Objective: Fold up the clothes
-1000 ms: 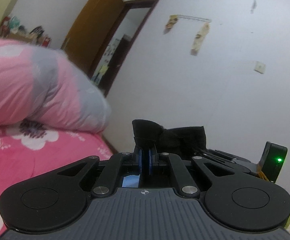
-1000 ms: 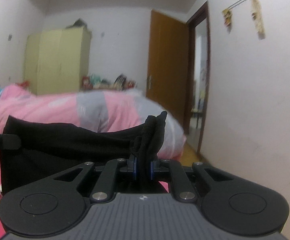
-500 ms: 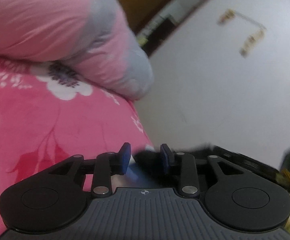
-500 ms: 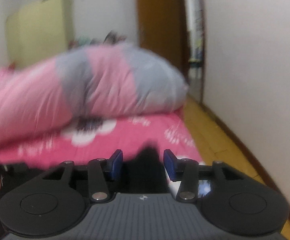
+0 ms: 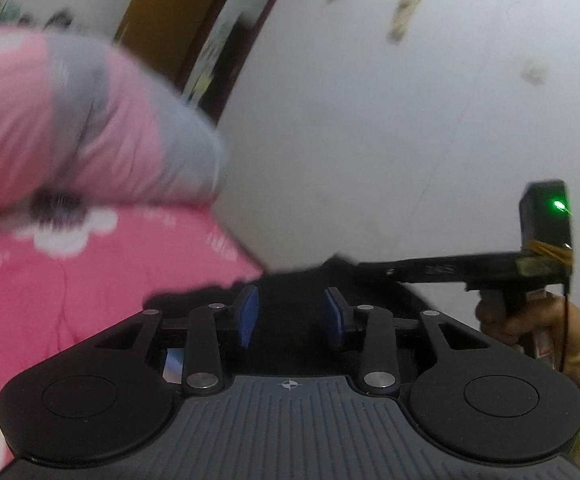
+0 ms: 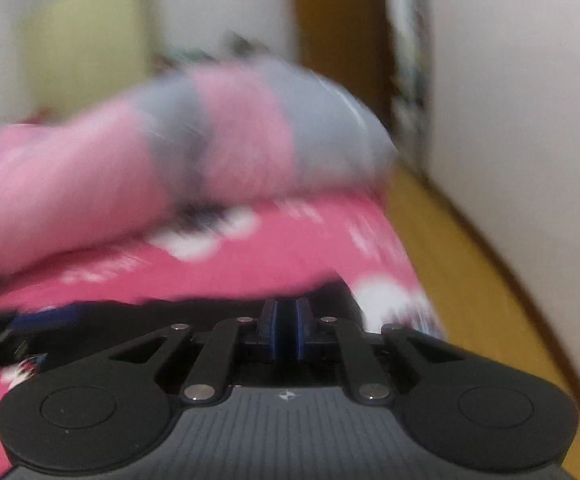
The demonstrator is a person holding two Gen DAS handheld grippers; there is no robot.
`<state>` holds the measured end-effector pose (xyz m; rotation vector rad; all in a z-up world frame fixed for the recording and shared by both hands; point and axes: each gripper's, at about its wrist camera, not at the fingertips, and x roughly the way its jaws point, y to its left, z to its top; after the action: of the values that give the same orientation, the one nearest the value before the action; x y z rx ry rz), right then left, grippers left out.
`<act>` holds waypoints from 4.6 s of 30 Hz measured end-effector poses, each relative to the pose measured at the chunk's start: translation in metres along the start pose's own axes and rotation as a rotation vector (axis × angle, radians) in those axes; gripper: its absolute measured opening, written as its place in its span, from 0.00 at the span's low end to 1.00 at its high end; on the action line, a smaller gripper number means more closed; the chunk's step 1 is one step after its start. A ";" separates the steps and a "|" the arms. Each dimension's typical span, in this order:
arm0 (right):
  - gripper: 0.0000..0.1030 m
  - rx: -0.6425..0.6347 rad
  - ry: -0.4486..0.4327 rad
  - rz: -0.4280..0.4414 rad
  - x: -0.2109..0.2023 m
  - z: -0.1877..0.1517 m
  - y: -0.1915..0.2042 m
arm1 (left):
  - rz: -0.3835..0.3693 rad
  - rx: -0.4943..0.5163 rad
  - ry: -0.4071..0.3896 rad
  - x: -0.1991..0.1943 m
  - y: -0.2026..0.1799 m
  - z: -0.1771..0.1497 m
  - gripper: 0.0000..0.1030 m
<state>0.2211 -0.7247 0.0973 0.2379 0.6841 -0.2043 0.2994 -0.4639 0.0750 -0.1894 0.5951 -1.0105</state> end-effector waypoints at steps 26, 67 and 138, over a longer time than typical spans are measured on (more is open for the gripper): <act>0.09 -0.945 -0.162 0.028 -0.144 -0.226 0.198 | 0.226 0.041 0.031 0.026 0.037 -0.003 0.37; 0.13 0.804 -0.145 -0.103 -0.068 -0.066 -0.120 | 0.221 0.049 0.021 0.035 -0.017 0.003 0.66; 1.00 0.065 -0.379 -0.534 -0.385 -0.370 0.288 | 0.359 0.194 -0.026 -0.375 -0.108 -0.191 1.00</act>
<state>-0.2162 -0.3038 0.1114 0.0690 0.3514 -0.7639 -0.0313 -0.1839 0.1040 0.0746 0.4829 -0.7106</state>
